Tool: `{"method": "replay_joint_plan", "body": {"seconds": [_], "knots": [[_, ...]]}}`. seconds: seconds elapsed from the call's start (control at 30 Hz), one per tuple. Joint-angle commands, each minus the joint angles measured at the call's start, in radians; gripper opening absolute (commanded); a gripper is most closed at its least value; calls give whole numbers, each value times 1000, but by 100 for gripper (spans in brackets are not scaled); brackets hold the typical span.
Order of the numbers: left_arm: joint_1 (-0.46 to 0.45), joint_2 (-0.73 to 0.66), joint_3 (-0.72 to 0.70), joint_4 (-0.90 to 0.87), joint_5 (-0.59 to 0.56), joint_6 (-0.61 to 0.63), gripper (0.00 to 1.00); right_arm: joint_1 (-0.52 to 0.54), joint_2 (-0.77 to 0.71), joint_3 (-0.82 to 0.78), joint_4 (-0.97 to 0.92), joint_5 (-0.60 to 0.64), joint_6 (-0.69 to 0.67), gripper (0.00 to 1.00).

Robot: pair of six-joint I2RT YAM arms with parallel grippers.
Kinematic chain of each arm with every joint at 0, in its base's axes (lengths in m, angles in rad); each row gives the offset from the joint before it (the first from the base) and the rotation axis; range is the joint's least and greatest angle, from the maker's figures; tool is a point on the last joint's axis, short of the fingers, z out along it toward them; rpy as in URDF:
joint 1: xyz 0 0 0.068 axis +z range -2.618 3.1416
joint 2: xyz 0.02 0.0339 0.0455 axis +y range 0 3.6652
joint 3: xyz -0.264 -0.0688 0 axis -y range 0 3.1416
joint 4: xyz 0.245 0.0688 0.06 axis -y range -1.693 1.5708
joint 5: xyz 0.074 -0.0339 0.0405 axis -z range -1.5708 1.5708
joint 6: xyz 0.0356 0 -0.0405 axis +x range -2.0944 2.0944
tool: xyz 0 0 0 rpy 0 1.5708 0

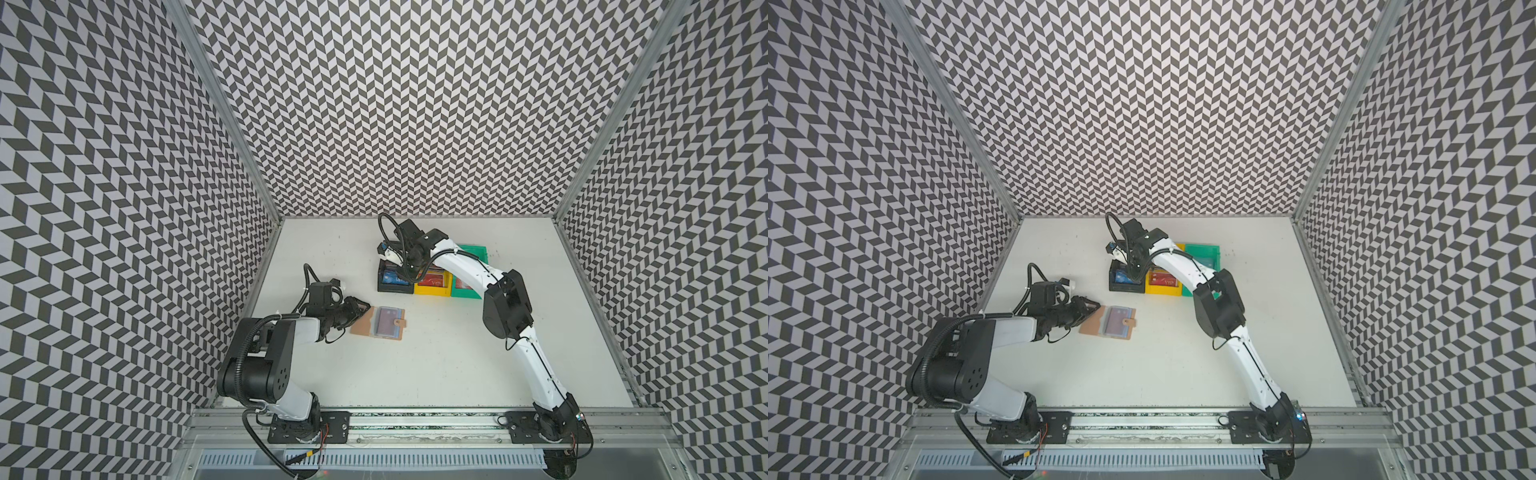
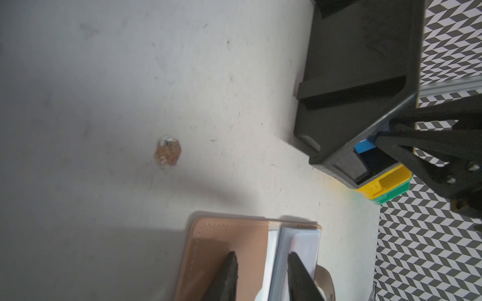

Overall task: Take the credit cards out of the card holder
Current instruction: Place the credit card in the storage box.

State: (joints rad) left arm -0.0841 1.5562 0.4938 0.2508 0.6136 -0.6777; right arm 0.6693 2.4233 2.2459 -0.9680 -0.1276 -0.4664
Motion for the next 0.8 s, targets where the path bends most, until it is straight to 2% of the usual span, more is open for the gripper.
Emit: {"method": "replay_joint_plan", "body": {"seconds": [0.0, 0.17, 0.27, 0.33, 0.53, 0.63, 0.77], "knots": [[3, 11, -1, -5, -11, 12, 35, 3, -29, 0, 50, 55, 11, 23], [3, 2, -3, -15, -14, 12, 34, 11, -77, -1, 86, 79, 35, 26], [4, -17, -6, -30, -20, 10, 28, 35, -143, -47, 101, 75, 60, 26], [2, -37, -8, -42, -25, 12, 27, 64, -220, -158, 149, 44, 95, 25], [-5, -103, -24, -88, -41, 14, 27, 130, -462, -578, 381, -217, 259, 16], [-11, -134, -36, -115, -56, 19, 27, 137, -515, -748, 505, -349, 351, 11], [-14, -172, -57, -138, -70, 24, 27, 141, -511, -864, 574, -392, 407, 8]]}}
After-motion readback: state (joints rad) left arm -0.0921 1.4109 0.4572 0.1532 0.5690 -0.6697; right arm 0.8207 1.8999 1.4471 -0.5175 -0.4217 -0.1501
